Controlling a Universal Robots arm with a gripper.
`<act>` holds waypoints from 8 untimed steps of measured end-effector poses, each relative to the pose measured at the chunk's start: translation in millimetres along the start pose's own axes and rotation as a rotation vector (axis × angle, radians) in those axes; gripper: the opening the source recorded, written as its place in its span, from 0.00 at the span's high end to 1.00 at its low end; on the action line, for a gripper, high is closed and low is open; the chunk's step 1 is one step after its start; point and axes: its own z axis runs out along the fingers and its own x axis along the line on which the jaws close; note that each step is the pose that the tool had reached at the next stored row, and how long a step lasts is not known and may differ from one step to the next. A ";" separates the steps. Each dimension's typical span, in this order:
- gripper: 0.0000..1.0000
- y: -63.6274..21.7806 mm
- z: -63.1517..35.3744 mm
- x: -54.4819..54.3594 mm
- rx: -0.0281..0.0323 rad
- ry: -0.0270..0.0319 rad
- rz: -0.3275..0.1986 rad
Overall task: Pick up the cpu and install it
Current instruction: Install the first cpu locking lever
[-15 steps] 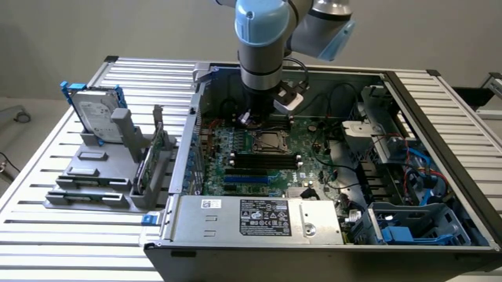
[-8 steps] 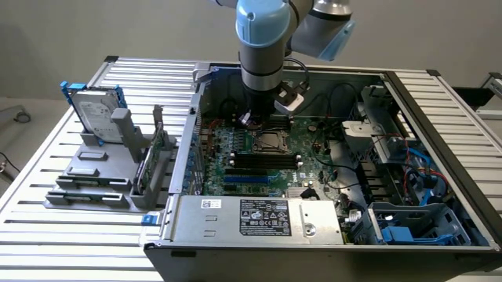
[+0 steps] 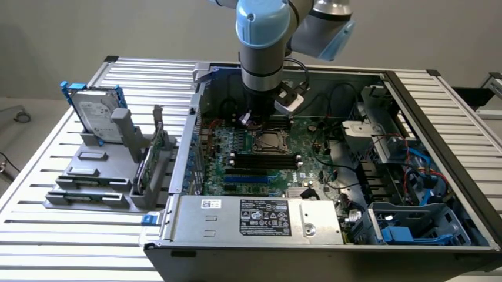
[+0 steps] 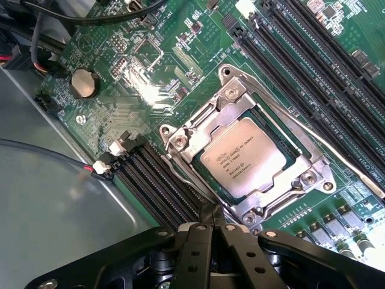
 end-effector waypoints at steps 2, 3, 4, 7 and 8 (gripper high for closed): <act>0.89 0.0 0.0 0.0 0.0000 0.0001 0.000; 0.89 0.0 0.1 0.0 0.0000 0.0002 0.000; 0.89 0.0 0.1 0.0 -0.0001 0.0003 0.001; 0.89 0.0 0.1 0.0 -0.0004 0.0004 0.002; 0.89 0.1 0.1 0.0 -0.0005 0.0006 0.003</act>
